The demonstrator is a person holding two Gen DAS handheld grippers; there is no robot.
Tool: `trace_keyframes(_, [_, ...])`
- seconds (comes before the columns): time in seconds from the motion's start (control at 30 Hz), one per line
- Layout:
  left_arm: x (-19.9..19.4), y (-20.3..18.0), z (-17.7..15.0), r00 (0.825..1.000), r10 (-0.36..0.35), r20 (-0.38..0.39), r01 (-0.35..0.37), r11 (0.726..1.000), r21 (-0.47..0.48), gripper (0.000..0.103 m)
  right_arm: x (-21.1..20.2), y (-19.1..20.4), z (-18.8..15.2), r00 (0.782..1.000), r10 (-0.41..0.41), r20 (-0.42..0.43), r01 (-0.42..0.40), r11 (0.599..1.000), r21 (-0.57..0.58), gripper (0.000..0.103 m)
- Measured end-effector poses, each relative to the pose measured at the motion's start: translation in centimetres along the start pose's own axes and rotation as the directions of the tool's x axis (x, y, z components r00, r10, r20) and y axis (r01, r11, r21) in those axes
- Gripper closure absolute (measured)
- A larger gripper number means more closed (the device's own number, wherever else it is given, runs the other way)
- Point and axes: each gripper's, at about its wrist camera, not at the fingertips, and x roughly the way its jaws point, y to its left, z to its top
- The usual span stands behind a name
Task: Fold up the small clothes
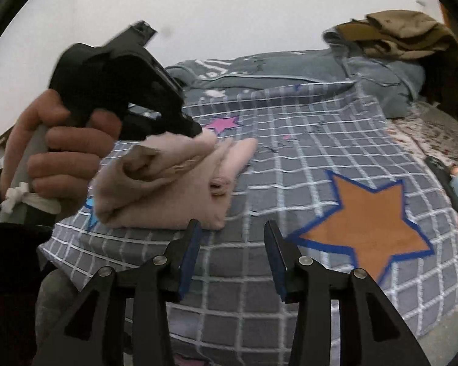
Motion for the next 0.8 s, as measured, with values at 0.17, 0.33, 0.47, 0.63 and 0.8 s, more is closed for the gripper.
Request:
trace_keyframes(0.17, [-3.9,3.4,1.6,0.997,0.008,0.071,-0.009,1.000,0.014,0.068,1.9,2.5,2.1,0.995,0.102,0.018,-0.102,0.995,-0.011,0.041])
trace_keyframes(0.33, [-6.9,8.4,1.6,0.978,0.132,0.160,-0.136,0.991,0.015,0.053,4.7,4.6,4.6,0.982,0.187,0.013,-0.188,0.982,0.036,0.038])
trace_keyframes(0.47, [-7.2,12.3,1.4,0.974,0.165,0.158,-0.166,0.986,-0.004,0.053,7.0,4.9,6.0,0.975,0.222,0.004,-0.220,0.963,0.154,0.038])
trace_keyframes(0.63, [-6.3,17.0,0.5,0.984,0.124,0.131,-0.118,0.992,-0.052,0.053,11.0,4.5,7.1,0.970,0.232,-0.068,-0.207,0.942,0.266,0.038])
trace_keyframes(0.8, [-4.8,19.4,-0.2,0.987,0.109,0.116,-0.102,0.993,-0.065,0.053,15.5,5.0,6.8,0.966,0.184,-0.184,-0.122,0.945,0.305,0.038])
